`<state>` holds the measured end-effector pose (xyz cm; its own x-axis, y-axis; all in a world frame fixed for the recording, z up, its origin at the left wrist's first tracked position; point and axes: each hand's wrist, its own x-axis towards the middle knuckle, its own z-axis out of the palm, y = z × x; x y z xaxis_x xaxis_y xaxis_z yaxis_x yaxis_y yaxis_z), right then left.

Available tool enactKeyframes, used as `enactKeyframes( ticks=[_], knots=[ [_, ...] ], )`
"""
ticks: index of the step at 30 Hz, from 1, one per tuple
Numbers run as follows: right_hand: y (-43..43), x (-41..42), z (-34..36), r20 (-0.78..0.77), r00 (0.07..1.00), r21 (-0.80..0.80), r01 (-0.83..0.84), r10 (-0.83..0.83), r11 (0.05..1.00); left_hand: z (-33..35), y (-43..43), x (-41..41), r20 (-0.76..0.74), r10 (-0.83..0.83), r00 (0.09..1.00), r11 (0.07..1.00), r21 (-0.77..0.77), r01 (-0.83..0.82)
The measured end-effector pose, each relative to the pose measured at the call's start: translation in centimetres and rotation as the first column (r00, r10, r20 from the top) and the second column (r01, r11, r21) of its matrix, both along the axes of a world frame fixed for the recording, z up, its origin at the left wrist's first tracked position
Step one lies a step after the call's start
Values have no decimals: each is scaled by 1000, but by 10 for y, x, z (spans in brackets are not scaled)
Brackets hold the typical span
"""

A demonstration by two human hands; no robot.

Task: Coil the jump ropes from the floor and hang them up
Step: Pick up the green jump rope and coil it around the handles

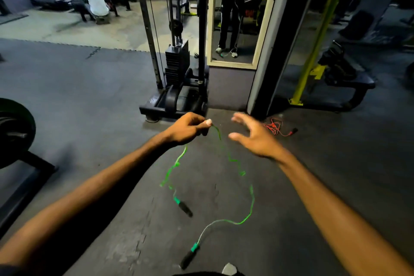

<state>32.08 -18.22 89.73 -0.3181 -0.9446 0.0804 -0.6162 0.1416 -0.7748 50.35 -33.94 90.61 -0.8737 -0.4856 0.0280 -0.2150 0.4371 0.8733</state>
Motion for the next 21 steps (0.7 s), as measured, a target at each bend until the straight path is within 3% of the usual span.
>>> enactKeyframes(
  ticks=[3, 6, 10, 12, 14, 15, 17, 19, 21],
  knots=[
    [-10, 31, -9, 171, 977, 5, -130, 127, 992, 5, 8, -21, -8, -23, 1000, 998, 53, 23],
    [-6, 3, -3, 150, 988, -88, -35, 48, 996, -6, 9, -16, 26, 0, 1000, 982, 189, -5],
    [3, -76, 14, 213, 922, -205, 365, -323, 908, -33, 8, 5, 155, 79, 985, 961, 250, -116],
    [9, -106, 12, 188, 831, -175, 553, -524, 814, -44, 9, 14, 150, 128, 980, 951, 262, -165],
    [13, -109, 1, 104, 789, -82, 613, -605, 786, -44, 14, 10, 118, 149, 982, 951, 256, -175],
    [11, -99, -5, 23, 823, -64, 568, -568, 821, -41, 18, 4, 87, 150, 985, 951, 259, -168],
    [2, -64, -14, -126, 951, -77, 275, -283, 958, -30, 29, -16, 24, 130, 991, 957, 258, -132],
    [-8, -27, -12, -124, 992, -74, -20, 10, 997, -16, 34, -32, -2, 95, 996, 967, 237, -91],
    [-14, -11, -7, -85, 992, -101, -100, 91, 990, -7, 30, -38, -18, 78, 997, 972, 225, -71]
  ],
)
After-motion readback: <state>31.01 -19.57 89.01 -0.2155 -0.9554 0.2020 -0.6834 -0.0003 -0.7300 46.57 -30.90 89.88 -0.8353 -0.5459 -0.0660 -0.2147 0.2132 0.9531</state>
